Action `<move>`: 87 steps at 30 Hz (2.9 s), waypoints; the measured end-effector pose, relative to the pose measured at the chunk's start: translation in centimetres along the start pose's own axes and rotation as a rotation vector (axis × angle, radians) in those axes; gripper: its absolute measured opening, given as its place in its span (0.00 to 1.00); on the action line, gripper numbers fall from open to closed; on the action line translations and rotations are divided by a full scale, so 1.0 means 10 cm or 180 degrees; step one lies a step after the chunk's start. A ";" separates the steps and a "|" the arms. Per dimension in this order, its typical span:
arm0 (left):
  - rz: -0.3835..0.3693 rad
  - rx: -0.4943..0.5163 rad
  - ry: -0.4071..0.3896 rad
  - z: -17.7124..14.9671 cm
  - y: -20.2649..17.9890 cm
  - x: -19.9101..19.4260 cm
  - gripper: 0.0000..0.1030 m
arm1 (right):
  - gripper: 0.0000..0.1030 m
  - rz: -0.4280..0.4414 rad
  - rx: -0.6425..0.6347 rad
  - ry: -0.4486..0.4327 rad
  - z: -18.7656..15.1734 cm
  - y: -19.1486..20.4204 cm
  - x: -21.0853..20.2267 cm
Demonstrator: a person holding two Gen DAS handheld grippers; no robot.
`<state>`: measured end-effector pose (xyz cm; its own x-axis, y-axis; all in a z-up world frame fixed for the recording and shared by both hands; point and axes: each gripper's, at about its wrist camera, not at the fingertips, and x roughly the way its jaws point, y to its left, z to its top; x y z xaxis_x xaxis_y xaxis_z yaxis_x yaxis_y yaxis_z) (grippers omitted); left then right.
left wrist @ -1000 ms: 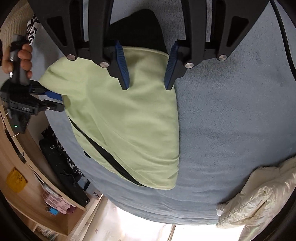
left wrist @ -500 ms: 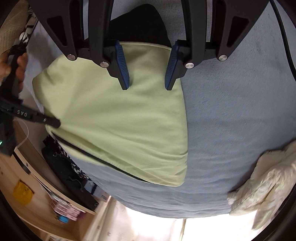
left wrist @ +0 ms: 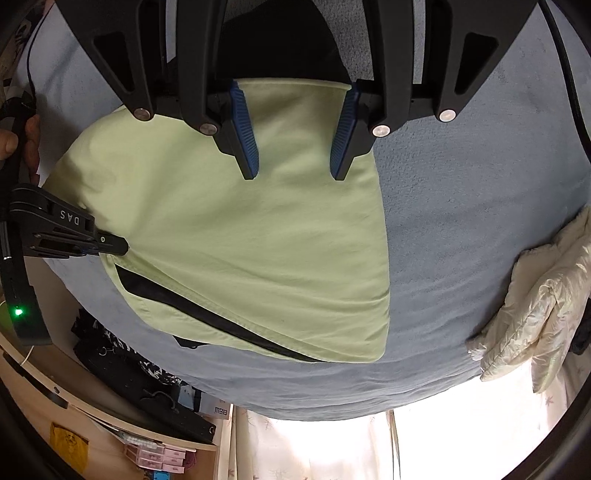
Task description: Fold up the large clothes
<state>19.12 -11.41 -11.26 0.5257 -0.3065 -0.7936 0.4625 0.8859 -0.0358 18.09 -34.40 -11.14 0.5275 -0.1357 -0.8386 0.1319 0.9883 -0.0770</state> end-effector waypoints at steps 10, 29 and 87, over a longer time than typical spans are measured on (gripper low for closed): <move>0.0060 0.0049 -0.0032 0.00 -0.09 0.02 0.38 | 0.06 0.0062 0.0030 -0.0013 -0.01 0.00 0.03; -0.0428 -0.0260 0.0168 -0.09 0.03 -0.32 0.42 | 0.41 0.1105 0.0644 0.0480 -0.12 -0.44 -0.31; -0.0111 -0.0458 0.0264 0.87 0.49 0.72 0.46 | 0.04 0.0435 0.0889 0.0291 0.67 -0.64 0.75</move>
<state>31.41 -12.30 -11.82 0.4475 -0.3134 -0.8376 0.3693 0.9178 -0.1461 26.82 -42.24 -13.34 0.4804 0.0162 -0.8769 0.2970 0.9378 0.1801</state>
